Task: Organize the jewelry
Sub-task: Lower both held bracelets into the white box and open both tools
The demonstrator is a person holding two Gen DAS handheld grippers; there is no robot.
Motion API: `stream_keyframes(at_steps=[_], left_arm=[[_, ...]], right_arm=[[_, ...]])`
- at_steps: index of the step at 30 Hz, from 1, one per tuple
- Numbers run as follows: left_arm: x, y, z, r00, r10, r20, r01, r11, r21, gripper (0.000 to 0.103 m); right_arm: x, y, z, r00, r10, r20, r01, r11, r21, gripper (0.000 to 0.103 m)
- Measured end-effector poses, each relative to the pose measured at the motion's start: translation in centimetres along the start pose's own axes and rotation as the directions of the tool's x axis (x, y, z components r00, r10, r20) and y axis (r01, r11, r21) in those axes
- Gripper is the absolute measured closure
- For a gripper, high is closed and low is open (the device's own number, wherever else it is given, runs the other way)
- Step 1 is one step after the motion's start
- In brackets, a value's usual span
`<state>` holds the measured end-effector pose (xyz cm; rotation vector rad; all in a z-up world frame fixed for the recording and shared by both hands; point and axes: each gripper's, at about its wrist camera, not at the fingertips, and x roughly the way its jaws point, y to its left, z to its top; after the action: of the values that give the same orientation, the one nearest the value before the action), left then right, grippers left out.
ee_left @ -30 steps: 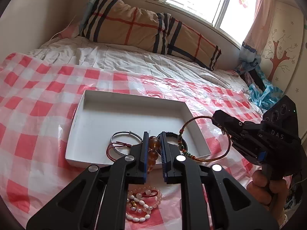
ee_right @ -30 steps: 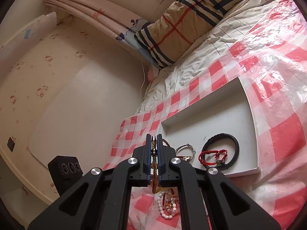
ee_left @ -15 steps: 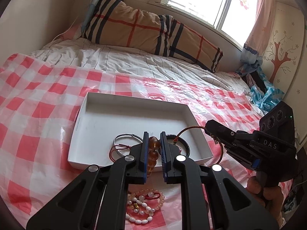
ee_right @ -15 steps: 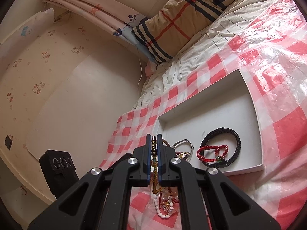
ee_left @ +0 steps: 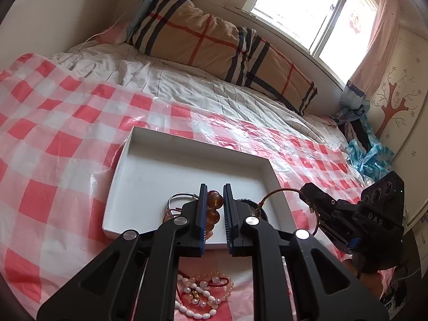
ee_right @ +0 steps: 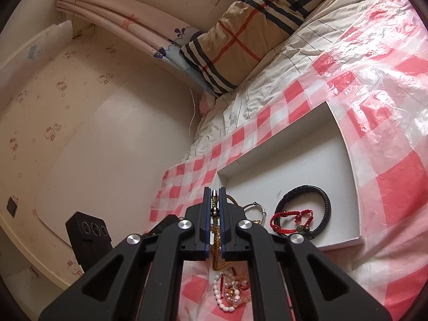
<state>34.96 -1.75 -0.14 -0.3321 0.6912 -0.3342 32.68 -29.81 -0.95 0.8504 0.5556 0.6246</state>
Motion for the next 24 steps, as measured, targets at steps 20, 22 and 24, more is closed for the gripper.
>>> stream_keyframes(at_steps=[20,22,24], left_arm=[[1.4,3.6,-0.3,0.982,0.181,-0.061,-0.185,0.979,-0.079,0.049],[1.0,3.5,-0.3,0.978,0.201,-0.055,-0.204,0.977,-0.063,0.047],[0.6,3.3,-0.4,0.974,0.219,-0.054,-0.222,0.974,-0.045,0.045]], right_arm=[[1.7,-2.9,-0.5,0.957,-0.284,-0.058,0.285,0.958,0.017,0.065],[1.9,-2.2,-0.6,0.956,-0.285,-0.069,0.285,0.958,-0.01,0.064],[2.2,-1.4,-0.8,0.955,-0.282,-0.095,0.278,0.959,-0.052,0.064]])
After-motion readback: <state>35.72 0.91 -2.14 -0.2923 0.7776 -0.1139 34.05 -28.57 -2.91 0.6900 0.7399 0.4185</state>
